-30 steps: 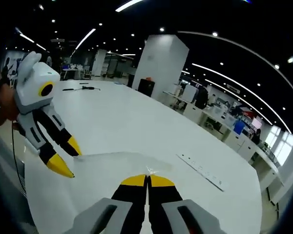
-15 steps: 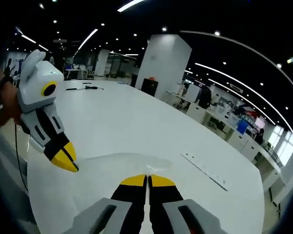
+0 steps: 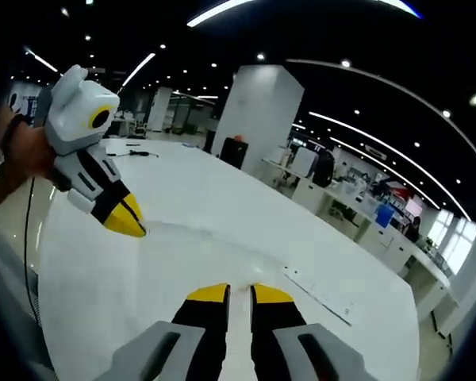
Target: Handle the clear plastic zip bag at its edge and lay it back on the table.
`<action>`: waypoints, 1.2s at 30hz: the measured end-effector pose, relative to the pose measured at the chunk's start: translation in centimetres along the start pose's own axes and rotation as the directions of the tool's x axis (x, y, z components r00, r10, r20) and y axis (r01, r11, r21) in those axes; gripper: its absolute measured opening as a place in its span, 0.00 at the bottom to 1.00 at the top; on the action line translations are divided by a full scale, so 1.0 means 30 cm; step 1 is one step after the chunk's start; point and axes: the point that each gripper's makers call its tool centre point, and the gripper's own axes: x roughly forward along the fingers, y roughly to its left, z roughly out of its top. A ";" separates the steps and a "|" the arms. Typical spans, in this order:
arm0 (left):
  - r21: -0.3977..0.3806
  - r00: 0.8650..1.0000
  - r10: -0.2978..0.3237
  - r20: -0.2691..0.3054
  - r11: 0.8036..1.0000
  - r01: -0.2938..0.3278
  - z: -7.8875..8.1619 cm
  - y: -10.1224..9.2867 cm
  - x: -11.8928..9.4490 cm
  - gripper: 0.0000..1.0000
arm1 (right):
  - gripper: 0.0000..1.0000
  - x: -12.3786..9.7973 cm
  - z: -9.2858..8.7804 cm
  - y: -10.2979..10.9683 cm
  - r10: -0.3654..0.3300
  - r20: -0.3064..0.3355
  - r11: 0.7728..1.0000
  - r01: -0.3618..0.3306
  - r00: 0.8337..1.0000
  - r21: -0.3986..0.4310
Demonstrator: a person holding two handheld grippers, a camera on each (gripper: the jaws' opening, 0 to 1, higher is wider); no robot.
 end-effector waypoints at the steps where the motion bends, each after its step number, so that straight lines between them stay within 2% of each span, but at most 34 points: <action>1: 0.008 1.000 0.016 0.002 1.000 -0.016 0.022 0.019 -0.003 0.00 | 0.08 0.002 0.005 -0.004 -0.003 0.006 1.000 0.003 1.000 -0.009; 5: 0.023 0.998 0.056 0.034 0.998 -0.057 0.084 0.051 -0.010 0.00 | 0.09 -0.029 0.057 -0.019 -0.011 0.024 0.999 0.012 1.000 -0.041; 12: 0.073 0.989 0.083 0.122 0.993 -0.093 0.206 0.044 -0.068 0.00 | 0.09 -0.049 0.066 -0.047 -0.040 0.033 0.997 0.042 0.999 -0.057; 14: 0.092 0.988 0.076 0.133 0.992 -0.088 0.213 0.022 -0.076 0.00 | 0.10 -0.059 0.060 -0.050 -0.049 0.028 0.997 0.051 0.998 -0.057; 16: 0.114 0.989 0.067 0.134 0.990 -0.083 0.210 -0.009 -0.087 0.00 | 0.11 -0.069 0.049 -0.049 -0.054 0.022 0.997 0.056 0.998 -0.055; 18: 0.165 0.991 0.062 0.115 0.983 -0.081 0.186 -0.027 -0.084 0.00 | 0.12 -0.076 0.026 -0.044 -0.057 0.009 0.997 0.057 0.998 -0.046; 23: 0.250 0.998 0.037 0.059 0.967 -0.051 0.098 -0.129 -0.082 0.00 | 0.16 -0.117 -0.042 -0.004 -0.051 -0.027 0.998 0.050 0.998 -0.035; 26: 0.258 0.999 0.026 0.039 0.966 -0.035 0.059 -0.164 -0.077 0.00 | 0.18 -0.150 -0.071 0.013 -0.052 -0.039 0.998 0.050 0.998 -0.041; 29: 0.276 0.999 0.032 0.020 0.961 -0.036 0.030 -0.173 -0.073 0.00 | 0.23 -0.180 -0.107 0.010 -0.070 -0.064 0.994 0.064 0.996 -0.086; 32: 0.285 0.999 0.038 -0.004 0.958 -0.035 -0.013 -0.153 -0.055 0.00 | 0.25 -0.227 -0.102 0.012 -0.076 -0.066 0.992 0.069 0.995 -0.109; 35: 0.295 0.999 0.036 -0.008 0.955 -0.032 -0.004 -0.159 -0.069 0.00 | 0.25 -0.258 -0.065 0.018 -0.062 -0.050 0.992 0.056 0.997 -0.114; 36: 0.305 0.999 0.035 -0.008 0.952 -0.031 -0.004 -0.163 -0.067 0.00 | 0.25 -0.257 -0.044 0.033 -0.031 -0.041 0.990 0.025 0.999 -0.138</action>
